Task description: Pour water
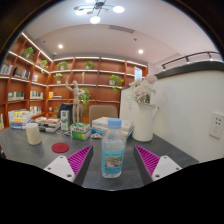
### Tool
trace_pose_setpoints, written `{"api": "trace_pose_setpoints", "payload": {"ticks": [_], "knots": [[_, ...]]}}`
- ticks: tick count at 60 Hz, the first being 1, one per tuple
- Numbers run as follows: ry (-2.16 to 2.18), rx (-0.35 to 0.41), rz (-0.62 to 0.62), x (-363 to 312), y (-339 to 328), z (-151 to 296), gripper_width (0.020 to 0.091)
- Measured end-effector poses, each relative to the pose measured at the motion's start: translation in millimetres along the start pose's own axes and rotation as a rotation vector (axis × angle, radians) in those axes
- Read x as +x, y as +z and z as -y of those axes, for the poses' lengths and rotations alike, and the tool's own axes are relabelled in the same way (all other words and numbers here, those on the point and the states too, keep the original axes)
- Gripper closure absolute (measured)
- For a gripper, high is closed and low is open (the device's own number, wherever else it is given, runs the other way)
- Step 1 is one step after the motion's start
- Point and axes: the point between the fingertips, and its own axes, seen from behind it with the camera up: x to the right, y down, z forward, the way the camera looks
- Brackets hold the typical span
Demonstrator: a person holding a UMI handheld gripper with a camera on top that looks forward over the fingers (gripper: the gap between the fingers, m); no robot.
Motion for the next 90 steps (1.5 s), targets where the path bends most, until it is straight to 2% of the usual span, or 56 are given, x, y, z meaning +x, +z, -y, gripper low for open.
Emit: {"api": "trace_pose_setpoints", "payload": {"ticks": [6, 9, 12, 15, 20, 28, 31, 37, 60, 69, 78, 90], "knots": [[0.009, -0.009, 0.021, 6, 31, -7, 0.0276], [0.014, -0.018, 0.025, 8, 44, -12, 0.0307], [0.022, -0.027, 0.032, 9, 54, -15, 0.0361], [0.045, 0.000, 0.053, 6, 57, -7, 0.0433], [0.037, 0.017, 0.079, -2, 64, -4, 0.0610], [-0.005, 0.018, 0.058, -3, 67, -5, 0.0663], [0.002, 0.012, 0.061, -4, 67, -6, 0.0739], [0.005, 0.007, 0.060, -2, 66, -6, 0.0822], [-0.122, -0.014, 0.038, -20, 73, 5, 0.0823], [-0.368, -0.011, 0.076, -71, 84, 27, 0.0823], [-0.716, 0.023, 0.097, -140, 100, 55, 0.0823], [-1.205, 0.117, 0.095, -226, 120, 85, 0.0825]]}}
